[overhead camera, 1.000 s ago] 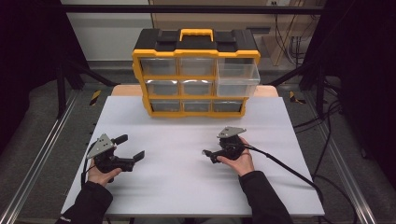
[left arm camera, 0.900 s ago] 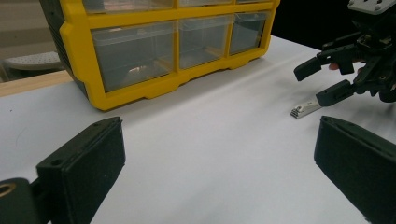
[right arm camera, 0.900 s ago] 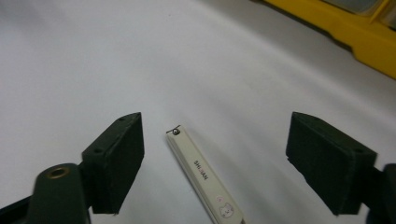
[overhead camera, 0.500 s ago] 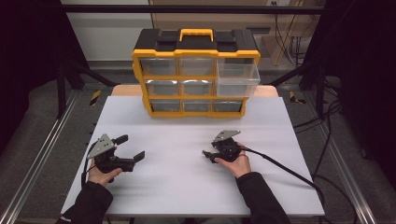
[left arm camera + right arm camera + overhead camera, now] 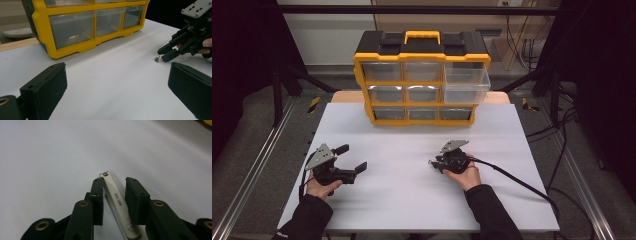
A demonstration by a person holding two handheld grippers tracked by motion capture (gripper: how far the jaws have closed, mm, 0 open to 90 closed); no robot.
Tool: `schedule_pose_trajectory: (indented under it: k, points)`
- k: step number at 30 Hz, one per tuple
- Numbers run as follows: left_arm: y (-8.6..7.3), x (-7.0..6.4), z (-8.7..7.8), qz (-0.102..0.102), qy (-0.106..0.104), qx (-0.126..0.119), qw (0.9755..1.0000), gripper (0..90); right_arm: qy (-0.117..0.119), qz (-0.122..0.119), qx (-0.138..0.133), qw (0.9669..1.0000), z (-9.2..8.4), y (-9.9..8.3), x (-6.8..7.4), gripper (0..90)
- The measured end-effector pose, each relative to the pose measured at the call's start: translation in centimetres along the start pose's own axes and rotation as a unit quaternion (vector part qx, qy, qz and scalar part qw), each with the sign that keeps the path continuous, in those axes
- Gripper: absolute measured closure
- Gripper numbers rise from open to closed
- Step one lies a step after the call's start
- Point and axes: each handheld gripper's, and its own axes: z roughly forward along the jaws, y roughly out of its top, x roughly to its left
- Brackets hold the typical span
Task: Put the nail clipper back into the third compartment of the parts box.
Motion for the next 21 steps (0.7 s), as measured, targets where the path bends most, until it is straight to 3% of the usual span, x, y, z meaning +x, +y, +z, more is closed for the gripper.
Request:
schedule_pose_trajectory:
  k: [7,21]
  points:
    - [0.0,0.0,-0.01,0.0,0.0,0.0,1.0,1.9,0.005,-0.001,0.004,1.0,-0.1,0.0,0.03,76.4]
    - [0.0,0.01,-0.01,0.001,0.0,0.0,1.0,2.0,0.01,0.003,0.004,0.9999,-0.13,-0.01,0.0,77.3]
